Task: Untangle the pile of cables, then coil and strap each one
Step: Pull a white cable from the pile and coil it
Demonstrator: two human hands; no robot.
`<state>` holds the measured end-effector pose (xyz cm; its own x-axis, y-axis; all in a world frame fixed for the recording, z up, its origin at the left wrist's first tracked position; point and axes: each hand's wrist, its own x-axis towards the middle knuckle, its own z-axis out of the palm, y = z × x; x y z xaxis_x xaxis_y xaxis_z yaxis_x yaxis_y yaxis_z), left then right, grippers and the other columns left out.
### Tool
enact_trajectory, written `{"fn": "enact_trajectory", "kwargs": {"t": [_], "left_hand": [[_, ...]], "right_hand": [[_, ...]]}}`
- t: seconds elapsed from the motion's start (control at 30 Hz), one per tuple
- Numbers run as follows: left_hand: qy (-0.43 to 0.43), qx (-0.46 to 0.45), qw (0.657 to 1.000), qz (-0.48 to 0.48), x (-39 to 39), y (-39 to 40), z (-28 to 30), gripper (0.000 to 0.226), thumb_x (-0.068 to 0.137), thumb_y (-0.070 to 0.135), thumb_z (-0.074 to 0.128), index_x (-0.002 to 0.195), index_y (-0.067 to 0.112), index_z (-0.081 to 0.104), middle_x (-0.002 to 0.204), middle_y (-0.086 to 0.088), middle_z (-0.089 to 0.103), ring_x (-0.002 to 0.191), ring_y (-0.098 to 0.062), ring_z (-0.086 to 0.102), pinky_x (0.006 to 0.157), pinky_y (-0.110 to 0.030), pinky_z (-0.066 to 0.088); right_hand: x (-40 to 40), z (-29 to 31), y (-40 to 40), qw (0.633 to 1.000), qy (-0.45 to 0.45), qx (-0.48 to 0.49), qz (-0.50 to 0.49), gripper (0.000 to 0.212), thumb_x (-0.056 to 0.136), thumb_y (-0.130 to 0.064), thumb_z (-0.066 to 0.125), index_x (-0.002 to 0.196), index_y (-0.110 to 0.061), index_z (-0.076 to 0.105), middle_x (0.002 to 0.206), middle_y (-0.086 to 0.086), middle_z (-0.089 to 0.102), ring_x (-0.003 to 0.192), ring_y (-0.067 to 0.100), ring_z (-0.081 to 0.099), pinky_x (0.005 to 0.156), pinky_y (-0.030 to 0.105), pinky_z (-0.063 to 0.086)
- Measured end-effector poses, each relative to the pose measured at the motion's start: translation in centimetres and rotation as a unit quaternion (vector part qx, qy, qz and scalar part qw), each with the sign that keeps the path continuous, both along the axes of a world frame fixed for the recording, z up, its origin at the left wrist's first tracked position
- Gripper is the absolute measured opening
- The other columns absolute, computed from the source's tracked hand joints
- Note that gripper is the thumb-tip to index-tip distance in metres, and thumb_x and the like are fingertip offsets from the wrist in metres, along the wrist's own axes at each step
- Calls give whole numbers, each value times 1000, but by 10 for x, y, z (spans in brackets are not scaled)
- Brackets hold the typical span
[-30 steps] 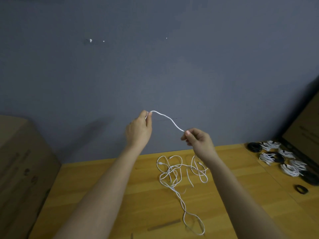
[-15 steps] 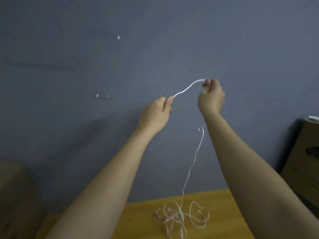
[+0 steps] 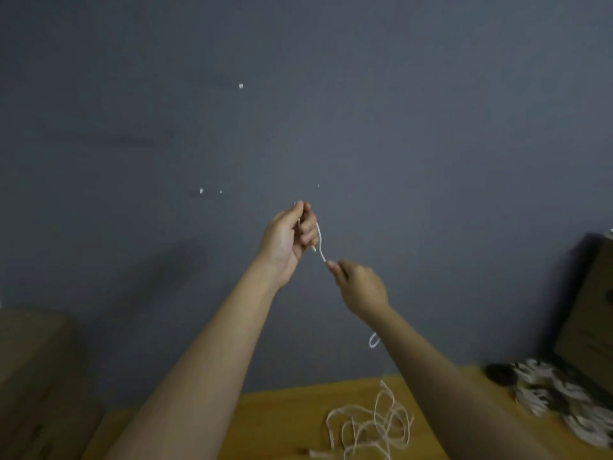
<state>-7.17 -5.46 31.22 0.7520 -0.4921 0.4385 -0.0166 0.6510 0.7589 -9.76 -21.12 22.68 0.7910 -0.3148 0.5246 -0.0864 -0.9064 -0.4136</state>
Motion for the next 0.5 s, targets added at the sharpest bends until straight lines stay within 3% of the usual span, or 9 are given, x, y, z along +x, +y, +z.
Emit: {"fn": "enact_trajectory", "kwargs": {"t": [0.07,0.17,0.3,0.4,0.43,0.5], "left_hand": [[18,22,999,23,1,-2,-19,29,104,12,29,79,13,43,49,7,49,40,-8,43,46,-18,38],[-35,148,984,95,1,-9,-56,27,105,11,28,81,14,40,63,3,61,48,-7,59,50,-19,43],[-227,369,892,129,-1,-1,-106,15,105,17,26,91,14,31,81,1,60,55,-1,61,59,-19,44],[-355,480,787,159,-3,16,-130,16,104,22,30,99,9,39,85,-4,64,73,-21,63,73,-32,47],[-366,504,767,155,-7,21,-136,21,104,25,31,102,9,44,85,-8,64,79,-28,62,78,-37,47],[-352,509,779,99,-23,28,-146,32,105,28,29,90,13,54,66,-2,60,65,-20,57,74,-38,48]], "right_hand": [[-23,-37,25,998,-8,-60,4,42,99,-42,45,68,-15,43,69,13,61,68,38,56,52,33,27],[-63,-71,54,982,-66,-136,117,30,92,-27,58,68,-9,51,54,5,53,43,29,50,38,26,24],[-99,-73,55,973,-47,-95,205,23,94,-25,53,78,-8,57,63,-3,53,51,18,48,43,31,37],[-109,-51,29,977,-55,-102,178,19,90,-26,58,84,-10,66,72,0,62,62,21,57,51,32,45],[-109,-43,17,977,-52,-128,163,16,89,-25,62,87,-10,68,76,2,64,66,24,60,54,31,46],[-103,-30,-5,976,-47,-162,136,13,88,-22,67,89,-9,71,77,5,63,71,29,61,59,31,44]]}}
